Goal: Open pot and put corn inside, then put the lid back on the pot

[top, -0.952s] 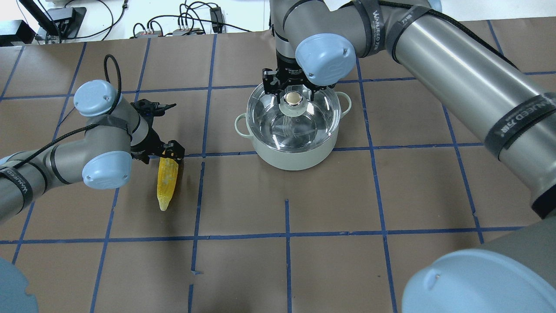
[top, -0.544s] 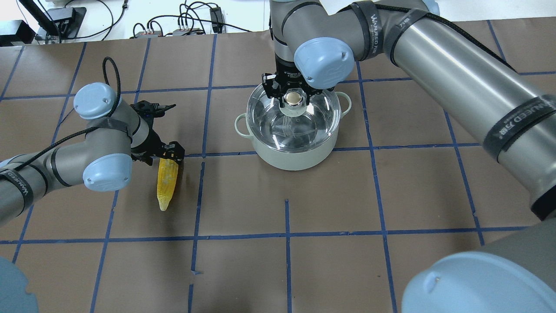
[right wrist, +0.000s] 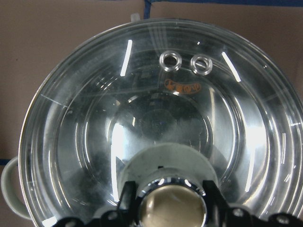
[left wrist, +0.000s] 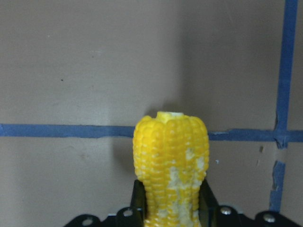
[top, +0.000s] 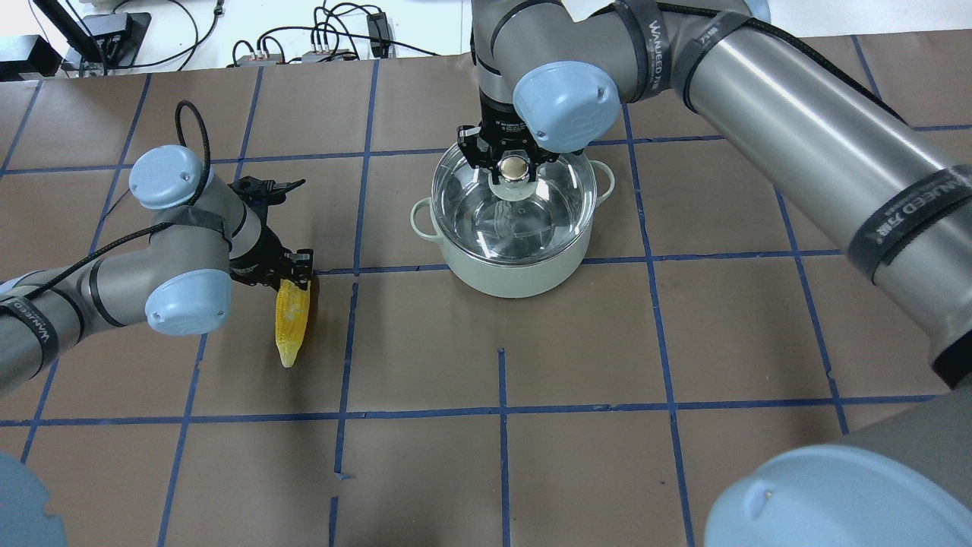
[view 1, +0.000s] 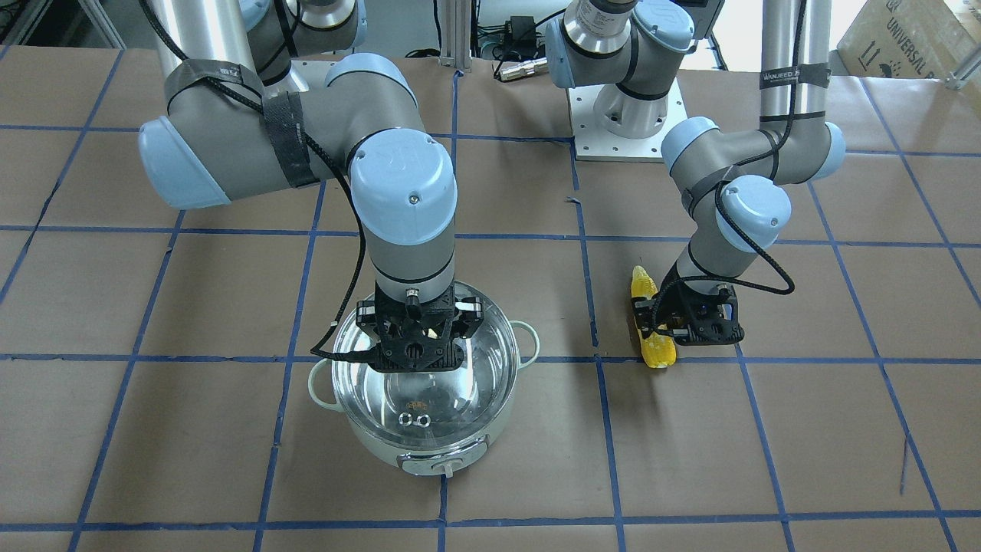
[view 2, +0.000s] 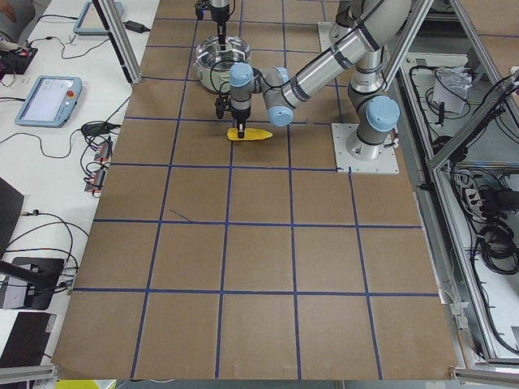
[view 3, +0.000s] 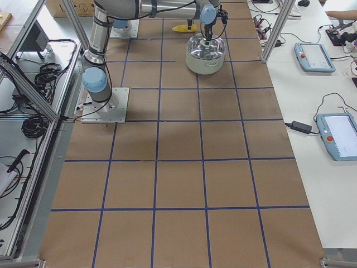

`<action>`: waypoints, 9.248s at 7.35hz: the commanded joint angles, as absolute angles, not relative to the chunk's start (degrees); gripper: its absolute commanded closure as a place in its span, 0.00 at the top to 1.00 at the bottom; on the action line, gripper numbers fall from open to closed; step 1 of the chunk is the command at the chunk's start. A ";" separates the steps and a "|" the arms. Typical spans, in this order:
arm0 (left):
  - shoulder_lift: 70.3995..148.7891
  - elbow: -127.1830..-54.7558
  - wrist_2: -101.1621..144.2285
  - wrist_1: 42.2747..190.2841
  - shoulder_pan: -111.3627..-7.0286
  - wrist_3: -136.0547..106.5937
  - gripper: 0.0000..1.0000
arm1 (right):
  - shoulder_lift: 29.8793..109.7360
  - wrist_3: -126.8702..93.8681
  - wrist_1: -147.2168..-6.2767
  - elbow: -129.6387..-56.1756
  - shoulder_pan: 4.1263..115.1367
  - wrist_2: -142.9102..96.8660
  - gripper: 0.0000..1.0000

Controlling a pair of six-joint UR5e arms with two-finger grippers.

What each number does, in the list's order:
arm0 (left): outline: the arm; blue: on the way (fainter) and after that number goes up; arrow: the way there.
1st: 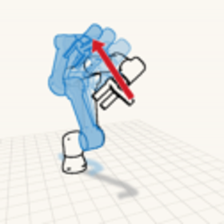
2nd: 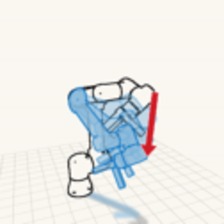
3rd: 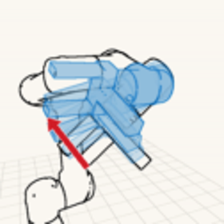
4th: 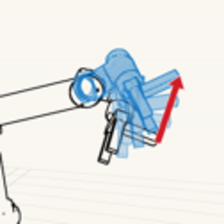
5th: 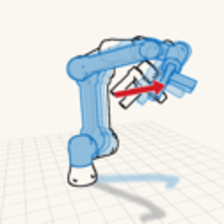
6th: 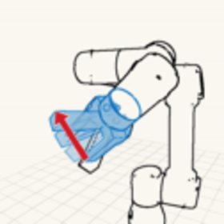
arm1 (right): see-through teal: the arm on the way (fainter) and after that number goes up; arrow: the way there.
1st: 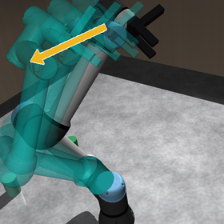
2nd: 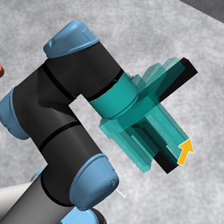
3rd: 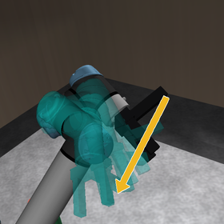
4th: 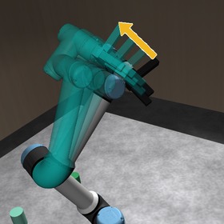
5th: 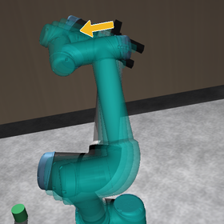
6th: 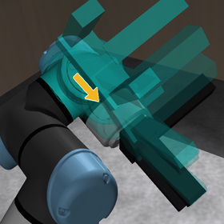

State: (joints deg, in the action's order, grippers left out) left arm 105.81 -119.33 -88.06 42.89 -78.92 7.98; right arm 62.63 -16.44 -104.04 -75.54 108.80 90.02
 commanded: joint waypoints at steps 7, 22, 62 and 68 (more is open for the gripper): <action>99.04 -87.86 -94.49 79.58 -97.87 -8.23 0.08 | 76.09 7.41 -85.63 -70.93 87.86 89.82 0.41; 121.09 -74.55 -91.14 68.20 -112.41 -31.10 0.07 | 80.16 19.42 -85.78 -79.89 74.62 89.30 0.36; 88.68 -95.45 -90.61 88.51 -89.83 -2.29 1.00 | 61.44 -14.76 -100.72 -72.86 108.37 88.59 0.36; 93.69 -93.43 -90.61 87.80 -89.56 -7.48 1.00 | 61.17 -14.94 -100.55 -73.04 108.37 89.21 0.58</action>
